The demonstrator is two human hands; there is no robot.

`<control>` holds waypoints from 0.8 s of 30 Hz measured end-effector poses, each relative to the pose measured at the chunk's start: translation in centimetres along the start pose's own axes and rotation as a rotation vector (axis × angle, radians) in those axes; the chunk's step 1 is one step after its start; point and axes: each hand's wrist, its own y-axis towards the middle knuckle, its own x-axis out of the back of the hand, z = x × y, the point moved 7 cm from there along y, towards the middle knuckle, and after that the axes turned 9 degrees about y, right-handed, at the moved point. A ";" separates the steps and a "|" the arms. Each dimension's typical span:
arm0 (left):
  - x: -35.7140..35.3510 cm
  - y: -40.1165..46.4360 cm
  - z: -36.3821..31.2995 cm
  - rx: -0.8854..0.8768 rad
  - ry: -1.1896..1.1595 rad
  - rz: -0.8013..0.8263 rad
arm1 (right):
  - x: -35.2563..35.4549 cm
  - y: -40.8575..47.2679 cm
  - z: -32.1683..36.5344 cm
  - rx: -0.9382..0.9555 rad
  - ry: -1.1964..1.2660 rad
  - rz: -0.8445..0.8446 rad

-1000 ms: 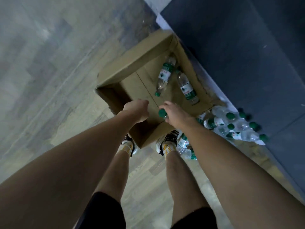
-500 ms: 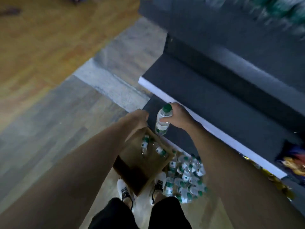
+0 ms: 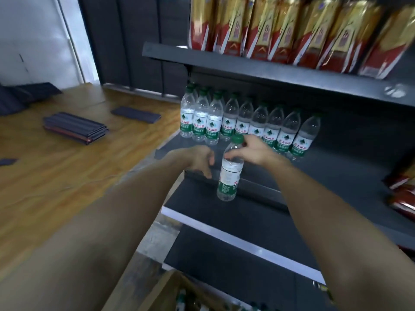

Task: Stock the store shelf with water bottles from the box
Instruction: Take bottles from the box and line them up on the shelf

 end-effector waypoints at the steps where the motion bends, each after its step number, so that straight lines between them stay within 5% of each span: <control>1: 0.9 0.2 -1.0 -0.014 -0.030 -0.003 | 1.4 -0.2 0.7 0.005 0.020 -0.015; 10: 5.0 3.2 -8.7 -0.164 -0.423 -0.187 | 8.6 1.2 3.1 0.059 0.030 -0.034; 24: 8.4 8.8 -8.0 0.059 -0.503 -0.415 | 11.9 5.5 -7.6 -0.143 -0.032 0.057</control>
